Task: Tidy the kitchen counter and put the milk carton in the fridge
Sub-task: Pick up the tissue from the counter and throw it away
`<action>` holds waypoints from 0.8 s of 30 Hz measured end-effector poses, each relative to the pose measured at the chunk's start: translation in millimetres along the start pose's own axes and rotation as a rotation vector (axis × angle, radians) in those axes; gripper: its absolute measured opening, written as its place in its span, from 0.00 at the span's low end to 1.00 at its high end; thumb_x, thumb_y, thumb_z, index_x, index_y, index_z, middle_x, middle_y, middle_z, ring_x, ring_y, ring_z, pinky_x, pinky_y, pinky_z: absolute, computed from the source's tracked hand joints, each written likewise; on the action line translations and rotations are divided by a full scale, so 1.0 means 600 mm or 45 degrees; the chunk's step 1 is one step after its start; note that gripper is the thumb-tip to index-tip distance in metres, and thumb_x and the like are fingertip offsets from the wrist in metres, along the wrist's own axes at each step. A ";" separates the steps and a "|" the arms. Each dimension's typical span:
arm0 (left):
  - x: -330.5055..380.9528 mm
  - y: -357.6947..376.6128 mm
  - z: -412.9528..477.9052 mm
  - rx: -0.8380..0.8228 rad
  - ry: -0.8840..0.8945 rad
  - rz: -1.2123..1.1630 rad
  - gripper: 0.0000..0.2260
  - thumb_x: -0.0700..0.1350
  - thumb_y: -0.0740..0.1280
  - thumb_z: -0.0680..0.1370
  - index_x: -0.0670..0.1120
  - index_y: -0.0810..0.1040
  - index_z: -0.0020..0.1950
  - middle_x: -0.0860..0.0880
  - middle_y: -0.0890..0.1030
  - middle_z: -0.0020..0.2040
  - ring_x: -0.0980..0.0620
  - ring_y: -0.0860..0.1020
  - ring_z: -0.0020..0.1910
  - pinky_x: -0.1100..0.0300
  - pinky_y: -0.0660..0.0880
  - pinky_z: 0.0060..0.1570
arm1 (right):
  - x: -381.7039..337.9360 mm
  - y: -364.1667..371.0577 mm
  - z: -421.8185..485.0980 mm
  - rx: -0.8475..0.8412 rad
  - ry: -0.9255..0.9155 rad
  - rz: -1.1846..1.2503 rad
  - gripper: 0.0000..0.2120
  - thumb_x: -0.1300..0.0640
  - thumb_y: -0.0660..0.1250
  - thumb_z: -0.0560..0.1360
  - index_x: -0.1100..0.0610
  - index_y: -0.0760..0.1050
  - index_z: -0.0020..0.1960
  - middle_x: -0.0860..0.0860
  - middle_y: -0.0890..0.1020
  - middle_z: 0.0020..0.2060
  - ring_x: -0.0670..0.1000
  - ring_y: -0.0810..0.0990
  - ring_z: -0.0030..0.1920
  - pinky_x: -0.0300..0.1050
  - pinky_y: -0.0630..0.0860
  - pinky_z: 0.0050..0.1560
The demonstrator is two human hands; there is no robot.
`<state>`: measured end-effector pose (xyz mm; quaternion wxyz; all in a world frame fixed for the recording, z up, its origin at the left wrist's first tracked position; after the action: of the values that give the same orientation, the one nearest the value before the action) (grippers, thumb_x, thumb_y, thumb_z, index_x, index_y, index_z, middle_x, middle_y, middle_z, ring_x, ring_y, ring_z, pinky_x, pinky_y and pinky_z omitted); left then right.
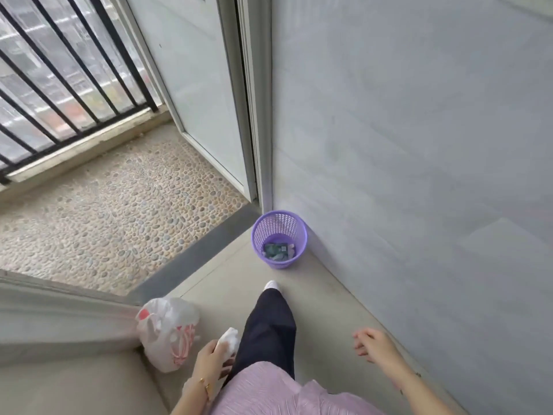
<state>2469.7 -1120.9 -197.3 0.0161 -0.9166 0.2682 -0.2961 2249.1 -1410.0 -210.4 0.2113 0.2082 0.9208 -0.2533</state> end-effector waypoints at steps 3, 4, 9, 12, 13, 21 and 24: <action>0.126 0.044 0.056 -0.091 0.006 0.055 0.15 0.55 0.64 0.74 0.43 0.76 0.37 0.46 0.75 0.32 0.48 0.73 0.32 0.58 0.71 0.35 | -0.012 -0.016 0.047 0.063 0.143 0.054 0.11 0.66 0.58 0.77 0.63 0.77 0.40 0.54 0.78 0.26 0.50 0.74 0.25 0.32 0.67 0.19; 0.168 0.061 0.077 -0.129 0.012 0.090 0.15 0.54 0.63 0.75 0.44 0.76 0.39 0.46 0.76 0.34 0.49 0.74 0.33 0.58 0.71 0.36 | -0.023 -0.023 0.061 0.091 0.171 0.068 0.11 0.66 0.59 0.76 0.63 0.77 0.38 0.54 0.78 0.24 0.50 0.73 0.23 0.32 0.67 0.18; 0.360 0.142 0.194 -0.294 0.137 0.258 0.15 0.53 0.63 0.70 0.43 0.75 0.49 0.47 0.78 0.40 0.51 0.76 0.36 0.60 0.72 0.36 | -0.120 -0.033 0.118 0.088 0.179 0.078 0.13 0.66 0.59 0.77 0.62 0.77 0.36 0.57 0.78 0.27 0.52 0.74 0.27 0.35 0.69 0.22; 0.431 0.183 0.244 -0.312 0.158 0.278 0.14 0.56 0.62 0.67 0.47 0.73 0.43 0.48 0.79 0.39 0.51 0.75 0.36 0.60 0.71 0.37 | -0.176 -0.026 0.147 0.063 0.180 0.114 0.12 0.68 0.58 0.77 0.64 0.76 0.37 0.58 0.76 0.27 0.51 0.72 0.24 0.30 0.67 0.17; 0.443 0.193 0.260 -0.309 0.149 0.269 0.12 0.56 0.62 0.67 0.48 0.72 0.42 0.48 0.79 0.39 0.51 0.76 0.36 0.60 0.71 0.38 | -0.191 -0.022 0.157 0.058 0.183 0.118 0.12 0.68 0.58 0.77 0.64 0.76 0.37 0.57 0.76 0.26 0.49 0.72 0.22 0.30 0.67 0.17; 0.411 0.248 0.387 -0.257 -0.094 0.249 0.10 0.46 0.57 0.79 0.44 0.71 0.55 0.44 0.77 0.49 0.52 0.78 0.37 0.59 0.73 0.36 | -0.247 -0.004 0.226 -0.053 0.205 0.026 0.14 0.68 0.57 0.77 0.59 0.75 0.36 0.55 0.77 0.28 0.49 0.72 0.27 0.29 0.68 0.21; 0.402 0.260 0.398 -0.260 -0.165 0.201 0.09 0.47 0.56 0.79 0.44 0.70 0.54 0.44 0.76 0.50 0.51 0.76 0.37 0.58 0.72 0.37 | -0.250 -0.011 0.238 -0.069 0.208 -0.016 0.14 0.67 0.57 0.77 0.57 0.76 0.37 0.54 0.78 0.29 0.49 0.73 0.28 0.33 0.69 0.26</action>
<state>2690.3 -1406.0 -294.9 -0.0368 -0.9066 0.3667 -0.2053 2409.7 -1536.0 -245.4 0.1395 0.2167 0.9427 -0.2118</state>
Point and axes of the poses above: each hand's wrist, its own z-axis towards the middle knuckle, its own y-axis out of the palm, x = y × z, the point moved 8 cm from there along z, towards the middle knuckle
